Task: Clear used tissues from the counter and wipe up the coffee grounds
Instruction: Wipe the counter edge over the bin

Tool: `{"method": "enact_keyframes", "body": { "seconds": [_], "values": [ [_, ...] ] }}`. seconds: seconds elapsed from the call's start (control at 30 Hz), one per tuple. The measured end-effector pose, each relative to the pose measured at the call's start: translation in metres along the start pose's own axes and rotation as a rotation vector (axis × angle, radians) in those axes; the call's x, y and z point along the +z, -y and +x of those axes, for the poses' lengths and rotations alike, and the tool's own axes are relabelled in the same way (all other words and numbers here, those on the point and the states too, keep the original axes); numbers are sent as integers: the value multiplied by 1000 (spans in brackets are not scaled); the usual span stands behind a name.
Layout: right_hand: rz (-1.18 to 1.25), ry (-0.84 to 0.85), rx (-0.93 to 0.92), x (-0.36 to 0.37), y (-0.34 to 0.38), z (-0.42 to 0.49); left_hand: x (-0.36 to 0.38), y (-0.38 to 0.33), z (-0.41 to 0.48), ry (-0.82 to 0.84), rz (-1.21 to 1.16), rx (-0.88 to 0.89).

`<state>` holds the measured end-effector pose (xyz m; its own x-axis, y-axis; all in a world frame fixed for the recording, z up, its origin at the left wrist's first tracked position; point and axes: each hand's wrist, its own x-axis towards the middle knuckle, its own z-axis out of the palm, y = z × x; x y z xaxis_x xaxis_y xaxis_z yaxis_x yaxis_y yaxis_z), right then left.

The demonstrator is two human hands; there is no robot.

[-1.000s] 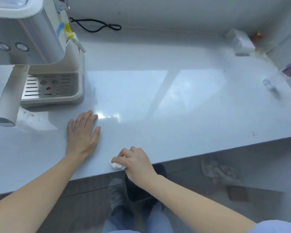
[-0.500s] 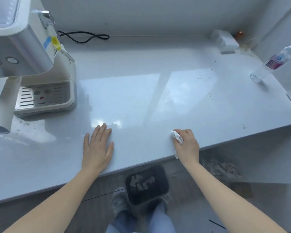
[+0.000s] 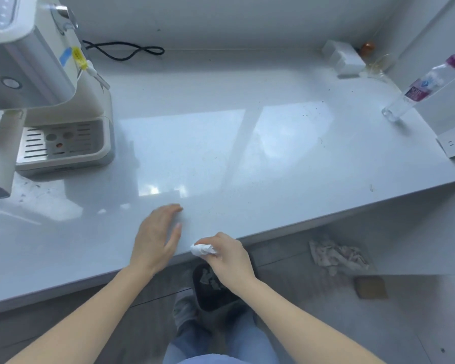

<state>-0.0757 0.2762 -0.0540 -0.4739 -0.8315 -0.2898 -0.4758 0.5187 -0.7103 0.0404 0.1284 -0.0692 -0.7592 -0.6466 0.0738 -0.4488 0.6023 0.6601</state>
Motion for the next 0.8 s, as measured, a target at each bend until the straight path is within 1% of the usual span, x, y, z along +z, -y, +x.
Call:
{"method": "enact_keyframes", "body": {
  "seconds": [0.07,0.13,0.2,0.27,0.37,0.43,0.53,0.6,0.7,0.8],
  "values": [
    [248,-13,96,-2,-4,-10,5,-19,-21,61,-77,36],
    [465,-7,172,-3,-13,-17,16,-37,-37,127,-143,10],
    [536,54,145,-5,-23,-23,27,-48,-46,163,-236,-76],
    [580,103,107,-8,-32,-26,34,-54,-46,148,-291,-147],
    [574,140,86,-13,-51,-25,43,-66,-46,153,-273,-160],
    [536,157,67,-15,-67,-26,54,-74,-50,193,-183,-125],
    [465,183,46,-13,-97,-35,80,-83,-59,267,-63,-156],
    [376,227,57,-7,-121,-42,104,-83,-68,273,-42,-227],
    [248,278,111,5,-159,-52,143,-76,-83,308,-151,-417],
    [269,349,196,23,-191,-65,181,-64,-97,432,-226,-539]
  ]
}}
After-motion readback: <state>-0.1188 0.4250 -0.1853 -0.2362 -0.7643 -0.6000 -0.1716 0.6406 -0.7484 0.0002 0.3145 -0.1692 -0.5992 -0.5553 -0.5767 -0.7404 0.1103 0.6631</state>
